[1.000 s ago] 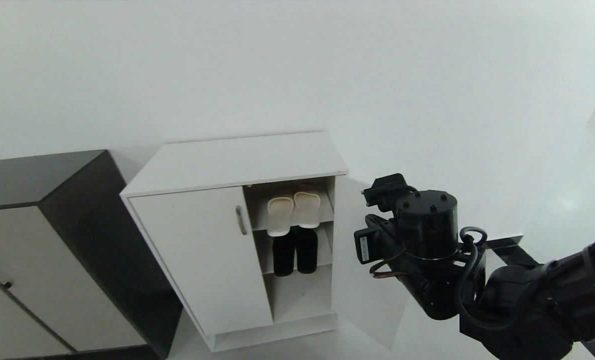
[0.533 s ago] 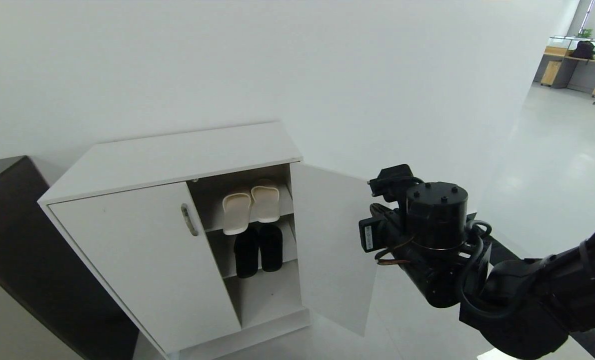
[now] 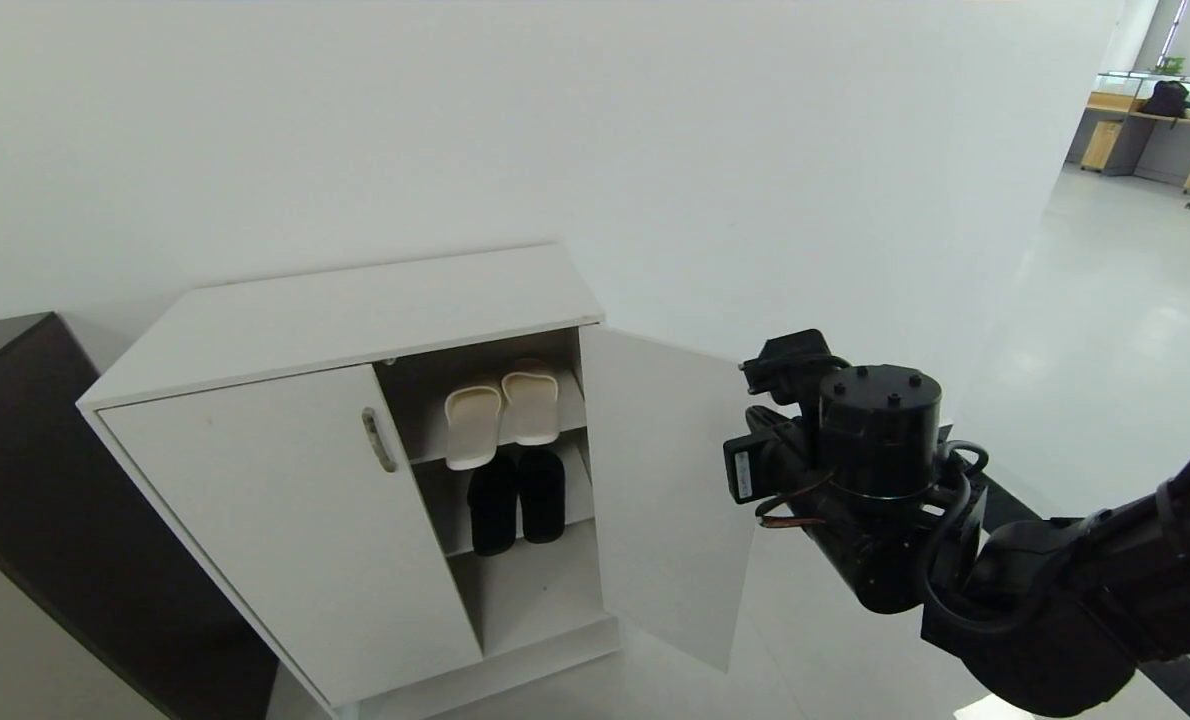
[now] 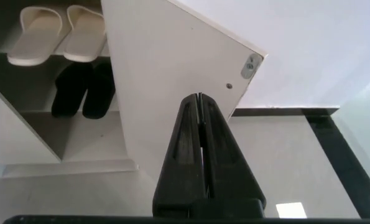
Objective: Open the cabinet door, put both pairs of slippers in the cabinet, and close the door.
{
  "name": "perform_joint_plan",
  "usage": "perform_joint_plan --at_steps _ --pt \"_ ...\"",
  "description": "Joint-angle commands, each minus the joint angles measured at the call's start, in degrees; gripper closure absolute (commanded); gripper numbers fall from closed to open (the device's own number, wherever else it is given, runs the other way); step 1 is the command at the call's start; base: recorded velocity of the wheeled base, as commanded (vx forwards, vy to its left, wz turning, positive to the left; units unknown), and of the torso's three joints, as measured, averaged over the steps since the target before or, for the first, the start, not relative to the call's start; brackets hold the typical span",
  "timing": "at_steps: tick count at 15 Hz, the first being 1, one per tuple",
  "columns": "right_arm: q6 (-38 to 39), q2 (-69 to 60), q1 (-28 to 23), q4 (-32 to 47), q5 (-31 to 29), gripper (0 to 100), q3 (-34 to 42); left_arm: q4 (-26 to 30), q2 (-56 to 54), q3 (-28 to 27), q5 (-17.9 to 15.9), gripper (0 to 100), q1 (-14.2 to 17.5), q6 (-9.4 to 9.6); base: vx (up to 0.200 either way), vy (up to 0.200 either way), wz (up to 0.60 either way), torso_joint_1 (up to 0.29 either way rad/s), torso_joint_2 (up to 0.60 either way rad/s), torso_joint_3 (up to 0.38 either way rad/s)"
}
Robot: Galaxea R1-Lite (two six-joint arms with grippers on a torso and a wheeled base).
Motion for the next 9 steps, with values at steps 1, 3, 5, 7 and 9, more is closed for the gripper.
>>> perform_joint_plan --at_steps 1,3,5,7,9 --pt "0.0 0.1 0.0 0.0 0.0 100 0.0 0.0 0.1 0.0 0.0 100 0.0 -0.01 0.0 0.0 0.0 0.144 -0.33 -0.203" --pt "0.2 0.0 0.0 -0.2 0.2 100 0.1 0.0 0.1 0.0 0.0 100 0.0 -0.01 0.0 0.0 0.0 0.19 -0.47 -0.263" --pt "0.0 0.0 -0.1 -0.1 0.7 100 0.4 0.0 0.1 0.0 0.0 100 0.0 -0.01 0.0 0.0 0.0 0.237 -0.54 -0.305" --pt "-1.2 0.4 -1.2 0.2 0.6 100 -0.3 0.0 0.1 0.0 0.0 100 0.0 -0.01 0.0 0.0 0.0 0.119 -0.28 -0.158" --pt "-1.7 1.5 -4.6 0.9 2.2 100 -4.4 0.0 0.1 0.0 0.0 100 0.0 -0.01 0.0 0.0 0.0 0.044 -0.09 -0.056"
